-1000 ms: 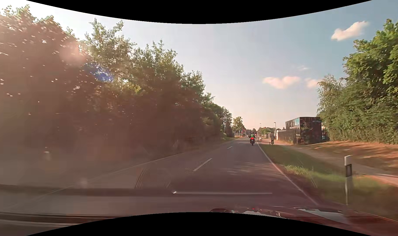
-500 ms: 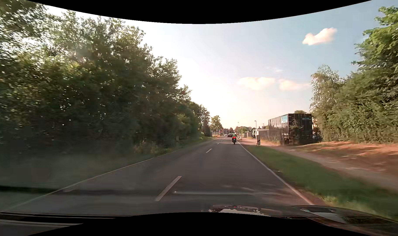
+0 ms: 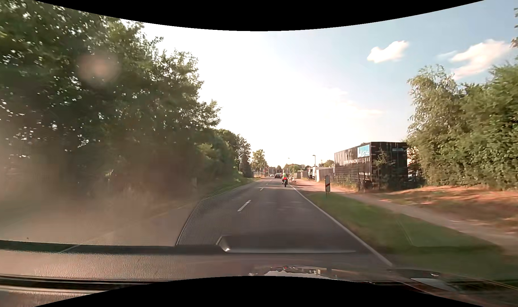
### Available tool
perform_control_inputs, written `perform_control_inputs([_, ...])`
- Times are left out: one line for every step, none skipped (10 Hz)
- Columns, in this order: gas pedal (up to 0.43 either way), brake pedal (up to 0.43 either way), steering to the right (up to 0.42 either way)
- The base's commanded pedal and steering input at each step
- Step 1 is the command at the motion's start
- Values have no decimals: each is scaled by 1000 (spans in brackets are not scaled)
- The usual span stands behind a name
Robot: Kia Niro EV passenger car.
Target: Follow the waypoints while adhering to traffic rules and regulations
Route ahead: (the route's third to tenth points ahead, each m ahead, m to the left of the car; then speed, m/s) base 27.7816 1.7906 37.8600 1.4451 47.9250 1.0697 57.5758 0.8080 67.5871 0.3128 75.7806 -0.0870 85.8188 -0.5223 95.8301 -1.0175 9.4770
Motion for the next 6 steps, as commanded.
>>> perform_control_inputs([138,0,49])
perform_control_inputs([138,0,44])
perform_control_inputs([138,0,33])
perform_control_inputs([138,0,23])
perform_control_inputs([138,0,14])
perform_control_inputs([130,0,5])
